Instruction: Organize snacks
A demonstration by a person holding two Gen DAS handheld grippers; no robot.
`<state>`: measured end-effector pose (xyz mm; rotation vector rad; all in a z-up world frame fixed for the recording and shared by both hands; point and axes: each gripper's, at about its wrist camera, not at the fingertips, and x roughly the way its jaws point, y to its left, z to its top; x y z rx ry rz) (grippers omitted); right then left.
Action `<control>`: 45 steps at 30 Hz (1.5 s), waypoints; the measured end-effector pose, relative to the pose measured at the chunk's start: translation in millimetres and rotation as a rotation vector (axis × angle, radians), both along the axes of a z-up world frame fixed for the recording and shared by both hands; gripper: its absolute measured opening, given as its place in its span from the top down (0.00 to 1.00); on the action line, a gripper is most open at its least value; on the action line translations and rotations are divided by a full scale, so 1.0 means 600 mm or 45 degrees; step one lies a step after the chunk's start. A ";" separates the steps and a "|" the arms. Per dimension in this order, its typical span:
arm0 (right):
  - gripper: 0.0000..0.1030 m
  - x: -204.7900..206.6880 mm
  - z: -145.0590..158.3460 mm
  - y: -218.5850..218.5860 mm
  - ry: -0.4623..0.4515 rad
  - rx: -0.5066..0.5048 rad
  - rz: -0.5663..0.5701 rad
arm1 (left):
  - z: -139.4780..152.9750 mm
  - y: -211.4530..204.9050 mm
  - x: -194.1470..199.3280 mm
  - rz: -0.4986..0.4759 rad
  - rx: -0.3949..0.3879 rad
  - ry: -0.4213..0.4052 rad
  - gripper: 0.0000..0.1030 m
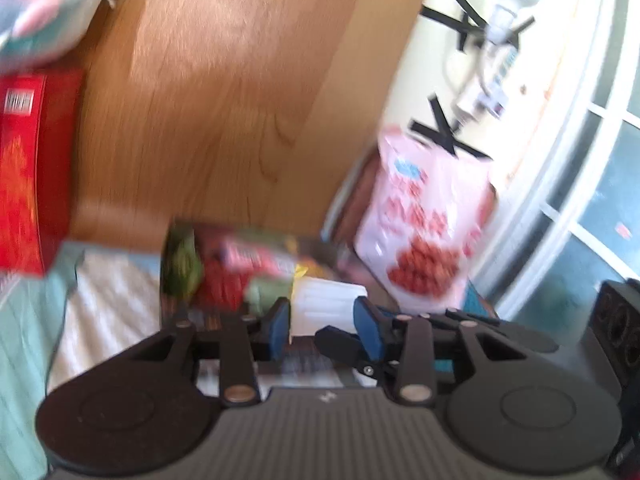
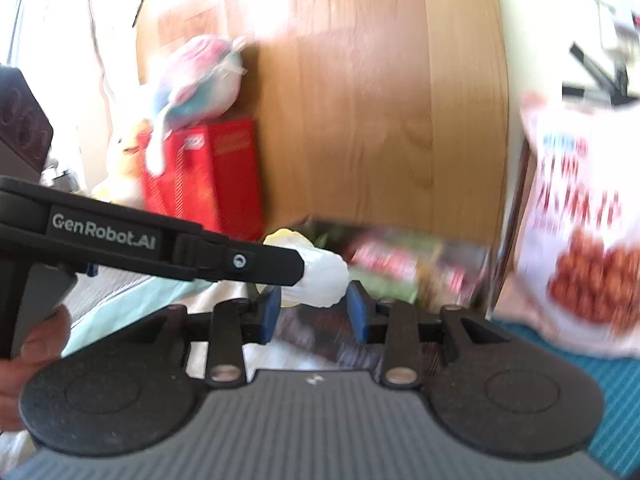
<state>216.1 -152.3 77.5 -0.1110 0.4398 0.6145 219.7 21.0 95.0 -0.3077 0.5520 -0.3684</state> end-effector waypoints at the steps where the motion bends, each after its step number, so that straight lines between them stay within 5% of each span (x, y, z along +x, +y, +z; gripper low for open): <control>1: 0.62 0.016 0.003 0.006 -0.007 -0.003 -0.017 | 0.003 -0.002 0.016 0.028 0.004 -0.004 0.66; 6: 0.60 0.088 -0.021 0.030 0.036 -0.067 -0.069 | -0.019 -0.015 0.070 0.155 0.073 0.046 0.63; 8: 0.48 0.087 -0.026 0.022 0.038 -0.079 -0.098 | -0.024 -0.015 0.065 0.183 0.087 0.034 0.57; 18: 0.47 -0.016 -0.029 -0.059 0.094 0.159 -0.249 | -0.002 -0.004 -0.058 0.232 0.134 -0.079 0.48; 26: 0.38 -0.136 -0.072 -0.082 0.211 0.261 -0.352 | -0.061 -0.019 -0.185 0.267 0.290 -0.056 0.47; 33: 0.33 -0.191 -0.087 -0.061 0.115 0.193 -0.440 | -0.113 -0.021 -0.230 0.334 0.338 -0.017 0.47; 45: 0.32 -0.217 -0.097 -0.054 0.007 0.151 -0.479 | -0.119 -0.016 -0.241 0.360 0.320 -0.047 0.47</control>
